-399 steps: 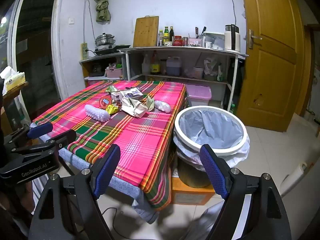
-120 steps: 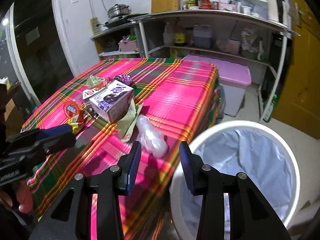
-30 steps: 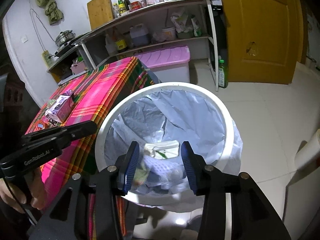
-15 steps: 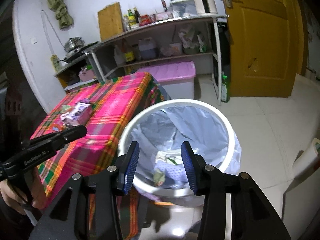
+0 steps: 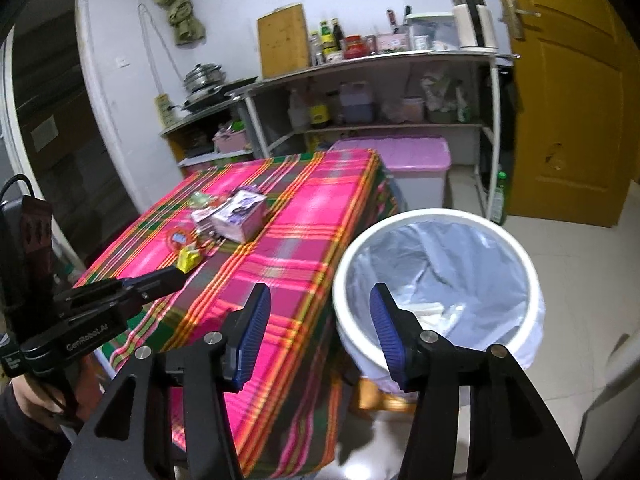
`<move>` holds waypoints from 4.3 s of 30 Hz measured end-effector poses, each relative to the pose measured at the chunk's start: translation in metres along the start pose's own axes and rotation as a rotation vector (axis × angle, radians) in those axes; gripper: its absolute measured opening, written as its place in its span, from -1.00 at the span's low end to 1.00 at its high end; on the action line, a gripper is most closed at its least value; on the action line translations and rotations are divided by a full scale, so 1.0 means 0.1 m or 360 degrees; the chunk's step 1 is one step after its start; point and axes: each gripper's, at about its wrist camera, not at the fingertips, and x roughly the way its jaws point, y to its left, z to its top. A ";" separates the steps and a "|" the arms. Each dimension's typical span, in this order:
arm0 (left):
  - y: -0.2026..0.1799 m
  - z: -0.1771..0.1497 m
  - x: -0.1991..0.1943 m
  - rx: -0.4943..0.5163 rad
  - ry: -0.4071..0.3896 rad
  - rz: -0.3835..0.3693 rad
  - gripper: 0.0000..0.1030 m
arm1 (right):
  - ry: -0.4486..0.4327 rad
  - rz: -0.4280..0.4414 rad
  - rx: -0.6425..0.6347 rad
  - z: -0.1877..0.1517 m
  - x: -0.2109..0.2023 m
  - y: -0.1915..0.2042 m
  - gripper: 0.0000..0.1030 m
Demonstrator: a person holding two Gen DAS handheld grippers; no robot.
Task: Collect trash
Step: 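Grasp the purple grape milk carton with the right gripper while the left grasps the yellow wrapper, then carry the carton and yellow wrapper over the bin and open both grippers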
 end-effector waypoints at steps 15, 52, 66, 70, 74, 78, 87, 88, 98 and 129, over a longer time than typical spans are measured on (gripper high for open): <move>0.63 -0.06 -0.16 -0.0141 -0.0042 0.0193 -0.32 | 0.0118 0.0110 -0.0055 0.12 0.31 0.37 0.02; 1.39 0.13 0.56 -0.0306 0.0126 0.0160 -0.71 | 0.0305 0.0186 0.0008 0.75 1.52 0.81 0.31; 1.57 0.02 0.23 -0.0367 -0.0020 0.0103 -0.75 | 0.0402 0.0124 0.0094 0.89 2.12 1.02 0.31; 1.60 0.00 0.20 -0.0372 -0.0029 0.0094 -0.75 | 0.0447 0.0081 0.0081 0.86 2.27 1.07 0.31; 1.61 -0.01 0.19 -0.0377 -0.0034 0.0094 -0.75 | 0.0474 0.0060 0.0116 0.81 2.29 1.02 0.23; 1.60 -0.01 0.17 -0.0373 -0.0040 0.0104 -0.76 | 0.0411 0.0087 0.0126 0.82 2.17 0.97 0.17; 1.48 0.00 0.10 -0.0360 -0.0043 0.0129 -0.84 | 0.0306 0.0133 0.0080 0.79 1.75 0.94 0.17; 1.47 0.00 0.09 -0.0356 -0.0044 0.0128 -0.85 | 0.0291 0.0131 0.0066 0.77 1.67 0.93 0.17; 1.33 -0.03 0.19 -0.0250 0.0050 0.0164 -0.59 | 0.0283 0.0117 0.0084 0.45 1.15 0.66 0.17; 0.44 0.27 0.43 -0.0117 0.0083 0.0093 -0.34 | 0.0060 -0.0088 0.0078 0.21 0.32 0.02 0.17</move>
